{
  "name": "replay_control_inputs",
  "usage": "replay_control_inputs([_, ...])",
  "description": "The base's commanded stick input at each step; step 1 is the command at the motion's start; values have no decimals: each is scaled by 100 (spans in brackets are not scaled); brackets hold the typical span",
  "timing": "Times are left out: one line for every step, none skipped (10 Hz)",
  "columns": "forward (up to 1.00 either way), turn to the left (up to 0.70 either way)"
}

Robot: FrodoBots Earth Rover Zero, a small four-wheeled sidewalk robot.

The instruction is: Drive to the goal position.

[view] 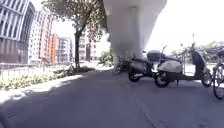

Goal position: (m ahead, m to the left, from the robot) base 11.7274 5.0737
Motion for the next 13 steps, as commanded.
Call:
replay_control_inputs([70, 0])
replay_control_inputs([70, 0])
replay_control_inputs([70, 0])
replay_control_inputs([70, 0])
replay_control_inputs([70, 0])
replay_control_inputs([70, 0])
replay_control_inputs([70, 8])
replay_control_inputs([70, 14])
replay_control_inputs([70, 4])
replay_control_inputs([70, 0])
replay_control_inputs([70, 0])
replay_control_inputs([70, 0])
replay_control_inputs([70, 0])
